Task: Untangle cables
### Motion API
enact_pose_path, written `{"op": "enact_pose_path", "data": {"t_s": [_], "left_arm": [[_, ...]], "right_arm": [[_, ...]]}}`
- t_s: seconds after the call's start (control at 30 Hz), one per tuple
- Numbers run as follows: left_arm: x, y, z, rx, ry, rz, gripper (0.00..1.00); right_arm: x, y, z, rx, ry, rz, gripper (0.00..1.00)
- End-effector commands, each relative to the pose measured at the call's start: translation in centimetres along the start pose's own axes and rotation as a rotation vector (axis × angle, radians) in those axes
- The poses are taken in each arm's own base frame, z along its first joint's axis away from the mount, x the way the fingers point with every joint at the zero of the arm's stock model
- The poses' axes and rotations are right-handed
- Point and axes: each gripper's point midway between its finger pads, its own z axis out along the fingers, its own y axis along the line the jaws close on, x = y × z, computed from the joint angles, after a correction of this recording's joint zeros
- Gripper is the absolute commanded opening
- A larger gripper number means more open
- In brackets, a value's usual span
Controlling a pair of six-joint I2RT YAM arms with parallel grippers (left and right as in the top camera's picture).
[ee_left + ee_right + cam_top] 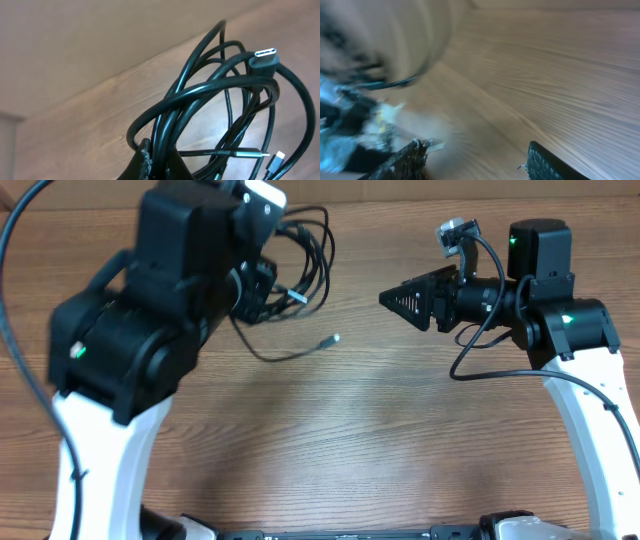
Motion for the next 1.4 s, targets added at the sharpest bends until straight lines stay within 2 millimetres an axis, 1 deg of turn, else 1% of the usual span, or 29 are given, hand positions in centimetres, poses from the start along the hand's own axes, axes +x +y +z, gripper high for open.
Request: {"op": "enact_pose_path", "data": {"t_s": [0.0,0.07,0.13,0.17,0.2,0.3,0.33,0.43,0.5,0.63,0.73,0.77,0.8,0.87,0.93,0.97,1.03,1.07,1.1,1.13,1.2,1.23,1.27,1.3,1.33,1.37], "left_arm": [[-0.1,3.9,0.3,-0.239,-0.033,-0.408,0.04],[-0.1,4.1,0.2,-0.250,-0.057,-0.563,0.04],[-0.2,4.0,0.1,-0.235,-0.086,-0.765,0.04],[-0.4,3.7,0.2,-0.210,-0.092,-0.852,0.04],[-1.1,2.6,0.4,-0.134,-0.097,-0.905,0.04],[-3.2,0.1,0.4,0.045,-0.114,-0.878,0.04],[-3.6,-0.5,0.4,0.087,-0.116,-0.868,0.04],[-4.3,-1.9,0.1,0.181,-0.109,-0.862,0.04],[-4.6,-2.6,-0.3,0.233,-0.108,-0.844,0.04],[-4.7,-2.5,-0.9,0.247,-0.116,-0.846,0.04],[-4.9,-3.7,-1.8,0.330,-0.103,-0.837,0.04],[-4.9,-4.0,-1.9,0.349,-0.098,-0.833,0.04],[-4.9,-4.9,-2.6,0.407,-0.084,-0.809,0.04],[-4.6,-5.4,-3.1,0.439,-0.066,-0.794,0.04],[-4.0,-5.7,-4.1,0.462,-0.050,-0.776,0.04],[-3.8,-5.6,-4.5,0.462,-0.051,-0.775,0.04],[-3.7,-5.6,-5.3,0.473,-0.059,-0.774,0.04],[-3.7,-5.7,-5.9,0.491,-0.063,-0.771,0.04],[-3.7,-5.9,-6.3,0.506,-0.065,-0.769,0.04],[-3.7,-6.1,-7.1,0.533,-0.072,-0.765,0.05],[-3.7,-5.9,-7.6,0.535,-0.082,-0.764,0.04],[-3.7,-5.9,-7.8,0.536,-0.085,-0.764,0.04],[-3.6,-5.9,-7.9,0.537,-0.086,-0.765,0.04],[-3.6,-5.9,-8.0,0.536,-0.085,-0.765,0.04],[-3.4,-5.9,-7.9,0.534,-0.078,-0.765,0.04],[-3.3,-5.9,-7.8,0.532,-0.073,-0.765,0.04]], "right_arm": [[-0.3,4.1,-1.1,-0.149,-0.019,-0.062,0.62],[-0.5,4.4,-1.1,-0.156,-0.025,-0.066,0.59],[-0.9,4.9,-0.8,-0.171,-0.034,-0.060,0.53],[-1.2,5.4,-0.6,-0.183,-0.041,-0.067,0.52],[-1.5,6.0,-0.3,-0.199,-0.047,-0.092,0.51],[-1.8,6.3,0.6,-0.177,-0.055,-0.112,0.52],[-1.8,6.6,0.7,-0.178,-0.055,-0.119,0.52],[-1.8,7.5,1.2,-0.201,-0.057,-0.153,0.52],[-2.3,8.0,1.5,-0.209,-0.070,-0.150,0.52],[-3.2,8.6,1.4,-0.222,-0.099,-0.137,0.52],[-3.6,8.8,1.4,-0.227,-0.114,-0.136,0.53],[-3.7,8.8,1.3,-0.228,-0.118,-0.142,0.56],[-3.9,8.8,1.3,-0.227,-0.127,-0.151,0.61],[-4.2,8.4,1.4,-0.196,-0.138,-0.148,0.62],[-4.6,7.6,1.4,-0.155,-0.157,-0.145,0.59],[-4.7,7.5,1.4,-0.146,-0.163,-0.146,0.56],[-4.9,7.6,1.4,-0.147,-0.172,-0.157,0.42],[-5.1,7.7,1.3,-0.148,-0.177,-0.163,0.42],[-5.2,7.7,1.3,-0.149,-0.182,-0.169,0.46],[-5.5,7.4,1.3,-0.129,-0.197,-0.162,0.51],[-5.8,7.1,1.3,-0.109,-0.209,-0.144,0.50],[-5.9,7.1,1.3,-0.110,-0.210,-0.146,0.49],[-6.0,7.2,1.3,-0.112,-0.214,-0.143,0.35],[-6.1,7.3,1.2,-0.115,-0.218,-0.134,0.18],[-6.4,7.5,1.1,-0.124,-0.229,-0.124,0.04],[-6.5,7.5,1.1,-0.125,-0.232,-0.126,0.04]]}}
